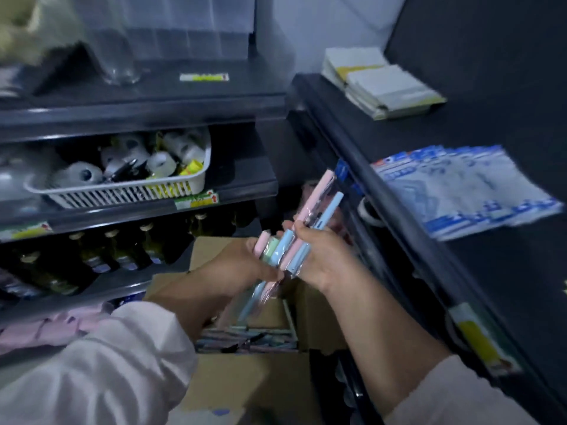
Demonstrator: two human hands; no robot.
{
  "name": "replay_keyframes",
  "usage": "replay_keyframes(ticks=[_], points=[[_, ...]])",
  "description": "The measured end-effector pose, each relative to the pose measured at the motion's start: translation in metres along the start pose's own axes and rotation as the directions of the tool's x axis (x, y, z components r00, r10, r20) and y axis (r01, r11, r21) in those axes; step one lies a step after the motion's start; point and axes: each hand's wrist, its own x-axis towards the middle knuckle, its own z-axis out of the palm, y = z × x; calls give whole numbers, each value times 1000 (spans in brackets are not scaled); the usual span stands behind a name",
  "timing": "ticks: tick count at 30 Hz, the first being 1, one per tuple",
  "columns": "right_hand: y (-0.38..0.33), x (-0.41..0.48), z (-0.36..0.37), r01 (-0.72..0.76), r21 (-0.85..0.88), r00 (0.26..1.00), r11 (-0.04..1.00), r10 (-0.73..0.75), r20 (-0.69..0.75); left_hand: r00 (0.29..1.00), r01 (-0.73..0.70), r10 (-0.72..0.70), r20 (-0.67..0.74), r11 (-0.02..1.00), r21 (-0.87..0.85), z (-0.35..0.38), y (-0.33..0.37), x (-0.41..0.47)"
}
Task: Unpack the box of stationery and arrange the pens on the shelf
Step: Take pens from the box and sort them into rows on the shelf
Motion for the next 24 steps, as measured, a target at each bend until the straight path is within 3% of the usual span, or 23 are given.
replay_keyframes(ticks=[5, 8, 15, 19, 24], points=[[-18, -55, 1, 134, 110, 989, 985, -127, -71, 985, -129, 117, 130, 988, 82, 5, 36, -31], [-28, -93, -2, 221, 199, 970, 955, -192, -152, 961, -138, 110, 254, 985, 98, 9, 50, -49], [-13, -185, -39, 318, 90, 875, 944, -256, -411, 902, -60, 76, 425, 997, -50, 34, 62, -93], [17, -237, -59, 270, 3, 854, 963, -238, -462, 898, -32, 80, 432, 992, -118, 75, 61, -120], [45, -309, -85, 296, -52, 831, 954, -284, -479, 863, -116, 132, 488, 991, -63, 141, 60, -167]])
